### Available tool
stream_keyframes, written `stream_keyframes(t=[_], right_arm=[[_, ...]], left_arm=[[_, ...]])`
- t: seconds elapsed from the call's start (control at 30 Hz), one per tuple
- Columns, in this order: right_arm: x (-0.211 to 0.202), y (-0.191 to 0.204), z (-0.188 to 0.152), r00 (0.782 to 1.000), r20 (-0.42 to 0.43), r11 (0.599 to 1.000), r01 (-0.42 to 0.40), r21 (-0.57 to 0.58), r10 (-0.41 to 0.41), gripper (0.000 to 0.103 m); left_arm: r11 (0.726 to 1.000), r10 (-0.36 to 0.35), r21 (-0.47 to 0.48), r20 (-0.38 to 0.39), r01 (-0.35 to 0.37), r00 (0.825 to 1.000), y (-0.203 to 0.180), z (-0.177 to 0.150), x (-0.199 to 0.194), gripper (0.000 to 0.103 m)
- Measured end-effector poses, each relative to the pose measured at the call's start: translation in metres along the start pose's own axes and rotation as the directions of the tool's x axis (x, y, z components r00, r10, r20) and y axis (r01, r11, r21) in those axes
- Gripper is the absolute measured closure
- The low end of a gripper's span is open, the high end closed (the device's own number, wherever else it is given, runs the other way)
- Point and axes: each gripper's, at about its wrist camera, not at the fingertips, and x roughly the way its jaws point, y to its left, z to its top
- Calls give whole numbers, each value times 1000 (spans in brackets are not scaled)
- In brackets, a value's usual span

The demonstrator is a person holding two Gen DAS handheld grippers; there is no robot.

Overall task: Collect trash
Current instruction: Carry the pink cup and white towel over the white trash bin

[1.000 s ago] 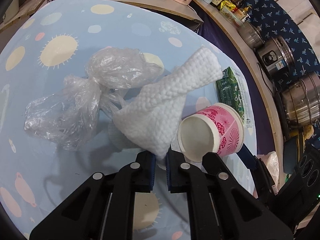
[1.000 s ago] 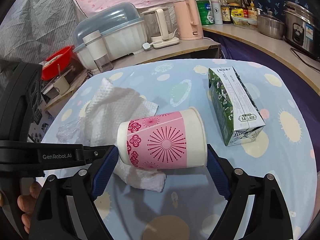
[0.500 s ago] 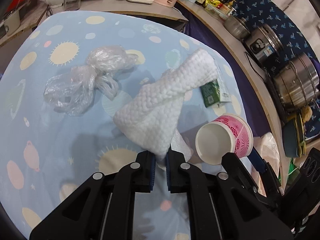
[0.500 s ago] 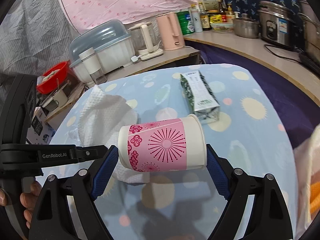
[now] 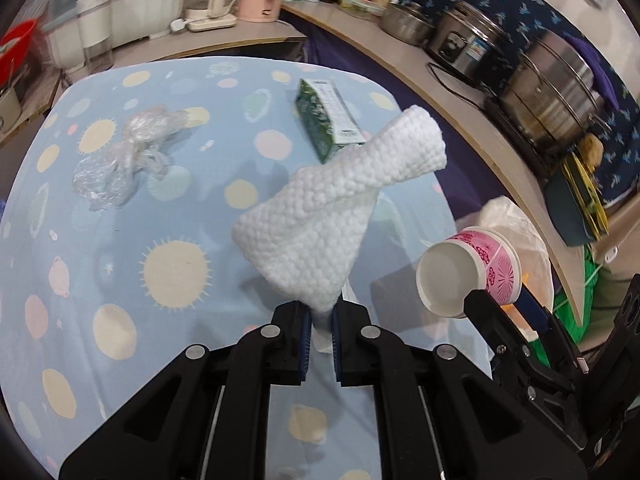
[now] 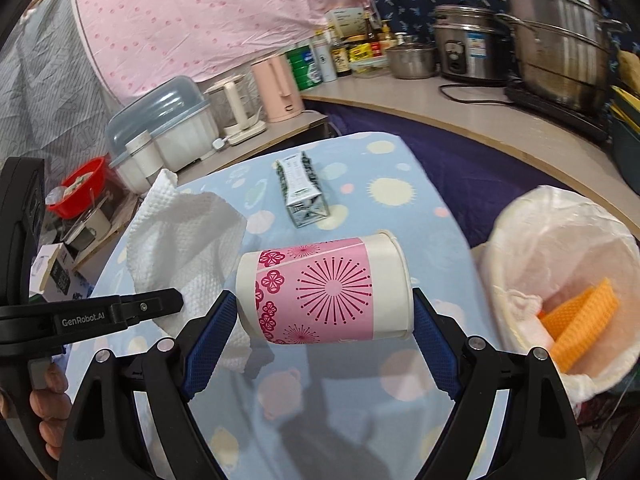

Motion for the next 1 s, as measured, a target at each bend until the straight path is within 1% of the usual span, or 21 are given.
stream_keyframes(t=[0.2, 0.47, 0.77, 1.0], right_arm=[[-31, -32, -6, 998, 38, 998, 38, 50, -40, 21], [-65, -87, -17, 991, 77, 985, 101, 143, -113, 21], [-94, -151, -24, 973, 103, 952, 174, 253, -205, 21], [-105, -184, -28, 962, 113, 928, 204, 310, -249, 21]], left_arm=[[997, -26, 76, 0, 26, 1000, -45, -11, -4, 95], [981, -58, 184, -3, 57, 998, -107, -21, -4, 95], [949, -95, 302, -12, 94, 995, -178, -25, 2, 95], [920, -115, 373, -24, 116, 993, -227, -29, 12, 95]])
